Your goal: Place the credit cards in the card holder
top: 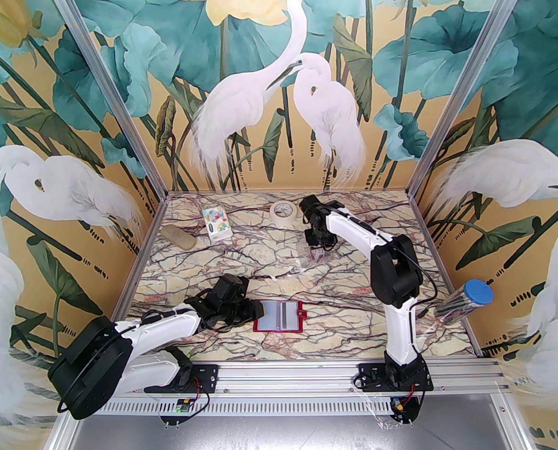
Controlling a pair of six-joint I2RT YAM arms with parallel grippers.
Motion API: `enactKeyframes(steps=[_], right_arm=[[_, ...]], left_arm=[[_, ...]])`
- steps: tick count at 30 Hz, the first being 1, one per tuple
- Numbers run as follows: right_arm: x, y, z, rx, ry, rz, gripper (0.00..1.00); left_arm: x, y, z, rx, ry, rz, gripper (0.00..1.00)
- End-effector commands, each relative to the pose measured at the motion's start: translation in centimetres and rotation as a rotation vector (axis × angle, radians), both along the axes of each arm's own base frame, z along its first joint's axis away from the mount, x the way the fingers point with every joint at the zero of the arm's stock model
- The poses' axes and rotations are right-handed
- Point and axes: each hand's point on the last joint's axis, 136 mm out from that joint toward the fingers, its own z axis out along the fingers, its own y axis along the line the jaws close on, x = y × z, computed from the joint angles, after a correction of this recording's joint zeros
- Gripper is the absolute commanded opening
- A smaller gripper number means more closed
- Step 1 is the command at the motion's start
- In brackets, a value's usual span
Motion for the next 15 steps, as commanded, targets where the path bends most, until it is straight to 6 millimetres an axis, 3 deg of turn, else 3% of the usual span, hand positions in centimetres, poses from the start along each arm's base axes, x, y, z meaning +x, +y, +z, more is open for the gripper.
enactKeyframes(steps=[1,15], right_arm=[[0.22,-0.41,1.24,-0.013,-0.016,0.004,0.24],[-0.09,-0.11,2.17,0.007,-0.016,0.01,0.1]], left_arm=[[-0.58,0.57,-0.85,0.024,0.024,-0.006,0.37],[-0.56,0.52,-0.88,0.024,0.025,-0.008,0.37]])
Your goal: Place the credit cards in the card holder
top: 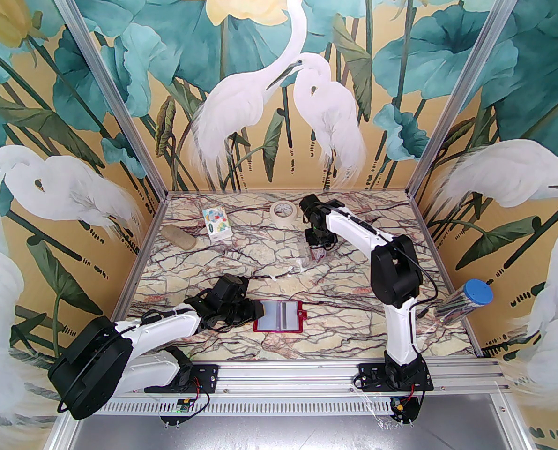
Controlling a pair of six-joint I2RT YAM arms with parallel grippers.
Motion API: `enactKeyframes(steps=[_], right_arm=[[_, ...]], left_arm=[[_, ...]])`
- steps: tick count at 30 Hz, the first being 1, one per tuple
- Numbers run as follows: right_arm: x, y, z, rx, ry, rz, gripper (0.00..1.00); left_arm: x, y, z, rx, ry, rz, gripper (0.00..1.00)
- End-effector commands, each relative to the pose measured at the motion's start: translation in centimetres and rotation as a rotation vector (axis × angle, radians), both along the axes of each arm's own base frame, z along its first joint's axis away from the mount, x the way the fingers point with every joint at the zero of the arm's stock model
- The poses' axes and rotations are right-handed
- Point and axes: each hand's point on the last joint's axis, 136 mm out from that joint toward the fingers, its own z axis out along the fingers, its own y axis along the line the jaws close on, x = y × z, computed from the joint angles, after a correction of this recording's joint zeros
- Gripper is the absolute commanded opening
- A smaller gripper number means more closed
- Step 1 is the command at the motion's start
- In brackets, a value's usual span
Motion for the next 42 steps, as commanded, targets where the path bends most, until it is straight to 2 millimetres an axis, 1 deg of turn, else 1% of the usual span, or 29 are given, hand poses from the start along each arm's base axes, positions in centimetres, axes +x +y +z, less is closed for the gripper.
enactKeyframes(steps=[1,9,11,13,17,19,22,25,28,29,31,33,34,37,38,40,42], right_arm=[[0.1,-0.2,2.0,0.006,-0.027,0.001,0.09],[-0.2,0.0,3.0,0.021,-0.039,0.005,0.04],[-0.3,0.2,3.3,0.033,-0.04,0.006,0.01],[-0.5,0.3,3.7,0.048,-0.042,0.007,0.0],[-0.8,0.6,5.8,0.097,-0.08,0.005,0.0],[-1.1,0.9,7.0,0.139,-0.105,0.011,0.0],[-2.2,1.8,9.2,0.245,-0.15,0.034,0.0],[-4.1,2.9,11.6,0.397,-0.208,0.07,0.0],[-6.6,4.5,13.9,0.586,-0.257,0.131,0.0],[-7.3,4.9,14.4,0.641,-0.269,0.148,0.0],[-9.2,5.8,16.3,0.777,-0.308,0.198,0.0],[-11.0,6.4,17.6,0.896,-0.326,0.236,0.0],[-11.9,6.7,18.6,0.959,-0.341,0.255,0.0],[-14.3,7.1,20.5,1.107,-0.365,0.279,0.0],[-15.0,7.1,21.3,1.149,-0.386,0.287,0.0],[-16.6,7.1,22.5,1.215,-0.419,0.31,0.0],[-17.8,6.9,23.5,1.254,-0.452,0.322,0.0]], left_arm=[[-0.6,0.5,-0.9,0.022,0.028,-0.009,0.37],[-0.6,0.5,-0.8,0.021,0.024,-0.008,0.37],[-0.6,0.5,-0.8,0.022,0.025,-0.008,0.37],[-0.6,0.4,-0.6,0.017,0.022,-0.008,0.37],[-0.4,0.3,0.2,0.002,0.005,-0.01,0.37],[-0.2,0.1,0.9,-0.013,-0.014,-0.011,0.37],[0.0,-0.1,2.7,-0.041,-0.062,-0.017,0.37],[0.5,-0.3,5.5,-0.088,-0.146,-0.028,0.38],[1.0,-0.6,8.7,-0.13,-0.254,-0.049,0.39],[1.1,-0.8,9.8,-0.152,-0.287,-0.057,0.4],[1.1,-1.7,12.8,-0.244,-0.367,-0.092,0.4],[0.9,-2.6,15.8,-0.348,-0.435,-0.124,0.43],[0.8,-3.0,17.3,-0.4,-0.468,-0.137,0.44],[0.5,-3.9,21.3,-0.522,-0.545,-0.175,0.47],[0.4,-4.1,22.2,-0.546,-0.563,-0.186,0.47],[0.4,-4.4,24.2,-0.59,-0.603,-0.198,0.48],[0.3,-4.6,25.9,-0.632,-0.636,-0.207,0.49]])
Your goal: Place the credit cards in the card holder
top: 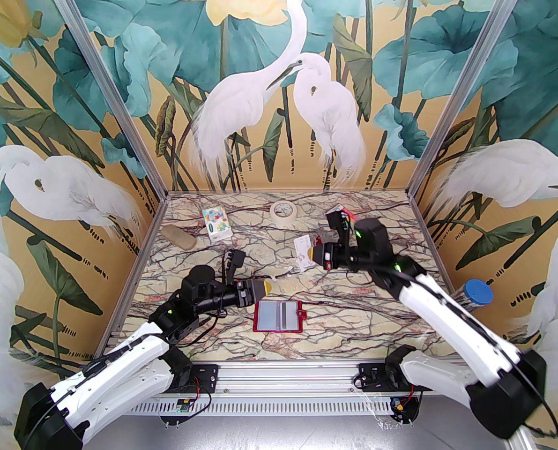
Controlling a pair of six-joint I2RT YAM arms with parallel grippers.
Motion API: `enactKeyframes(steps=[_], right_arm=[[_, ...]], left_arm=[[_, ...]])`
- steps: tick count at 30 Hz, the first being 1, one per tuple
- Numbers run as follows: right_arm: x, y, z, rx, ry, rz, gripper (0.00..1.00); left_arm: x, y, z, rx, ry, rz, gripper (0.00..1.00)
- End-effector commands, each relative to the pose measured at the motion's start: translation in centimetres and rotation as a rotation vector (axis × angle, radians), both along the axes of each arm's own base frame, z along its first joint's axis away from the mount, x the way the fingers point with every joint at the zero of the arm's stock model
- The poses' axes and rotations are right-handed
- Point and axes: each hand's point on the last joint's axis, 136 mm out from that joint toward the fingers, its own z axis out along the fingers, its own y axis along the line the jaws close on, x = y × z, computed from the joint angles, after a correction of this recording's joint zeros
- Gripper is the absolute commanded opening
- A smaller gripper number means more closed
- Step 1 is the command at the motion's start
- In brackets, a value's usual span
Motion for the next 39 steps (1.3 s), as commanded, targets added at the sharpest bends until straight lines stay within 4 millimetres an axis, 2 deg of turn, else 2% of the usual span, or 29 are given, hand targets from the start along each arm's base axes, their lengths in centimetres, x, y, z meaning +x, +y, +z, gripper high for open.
enactKeyframes(steps=[1,7,13,17,27,39], right_arm=[[-2.2,0.9,4.9,0.199,-0.097,0.059,0.0],[-5.3,1.4,7.3,0.319,-0.164,0.116,0.0],[-6.4,2.9,8.1,0.363,-0.152,0.172,0.0],[-6.5,4.0,8.2,0.376,-0.136,0.193,0.0],[-6.9,4.8,7.9,0.367,-0.124,0.232,0.0],[-7.3,5.9,7.1,0.356,-0.092,0.275,0.0]], left_arm=[[-0.6,-0.7,5.6,-0.141,-0.118,-0.064,0.5],[-1.5,-0.8,10.2,-0.267,-0.23,-0.11,0.51],[-2.1,-0.8,12.9,-0.304,-0.331,-0.145,0.52],[-2.4,-1.1,13.1,-0.297,-0.343,-0.175,0.51],[-2.6,-1.4,11.4,-0.255,-0.312,-0.202,0.44],[-3.1,-1.4,10.9,-0.235,-0.305,-0.231,0.25]])
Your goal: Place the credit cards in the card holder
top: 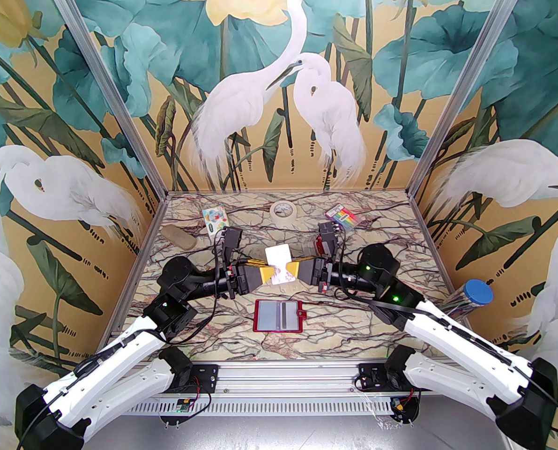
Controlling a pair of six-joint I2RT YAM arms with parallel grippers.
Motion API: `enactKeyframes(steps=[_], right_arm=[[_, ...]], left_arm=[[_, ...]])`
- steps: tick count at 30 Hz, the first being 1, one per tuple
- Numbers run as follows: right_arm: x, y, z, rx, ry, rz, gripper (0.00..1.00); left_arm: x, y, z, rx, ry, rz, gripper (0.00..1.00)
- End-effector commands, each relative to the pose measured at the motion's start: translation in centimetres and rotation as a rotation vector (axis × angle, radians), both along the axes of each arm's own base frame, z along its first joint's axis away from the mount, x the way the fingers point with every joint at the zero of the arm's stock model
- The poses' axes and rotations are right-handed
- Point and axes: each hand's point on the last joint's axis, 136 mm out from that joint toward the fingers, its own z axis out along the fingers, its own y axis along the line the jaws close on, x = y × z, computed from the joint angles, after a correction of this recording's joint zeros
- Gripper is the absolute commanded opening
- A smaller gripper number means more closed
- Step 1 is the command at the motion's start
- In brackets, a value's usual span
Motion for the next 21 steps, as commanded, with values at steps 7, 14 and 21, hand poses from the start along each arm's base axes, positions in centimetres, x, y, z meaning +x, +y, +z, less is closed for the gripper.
enactKeyframes(steps=[7,14,21], right_arm=[[-0.5,0.2,0.6,0.007,-0.008,0.019,0.0],[-1.2,-0.4,0.1,-0.082,-0.058,0.027,0.27],[-2.9,-0.8,1.2,-0.108,-0.138,0.101,0.3]], left_arm=[[-0.6,0.2,-0.5,0.03,-0.018,-0.016,0.05],[-1.1,0.1,-0.9,0.077,-0.017,-0.046,0.0],[-2.8,0.1,-1.1,0.092,-0.006,-0.136,0.0]])
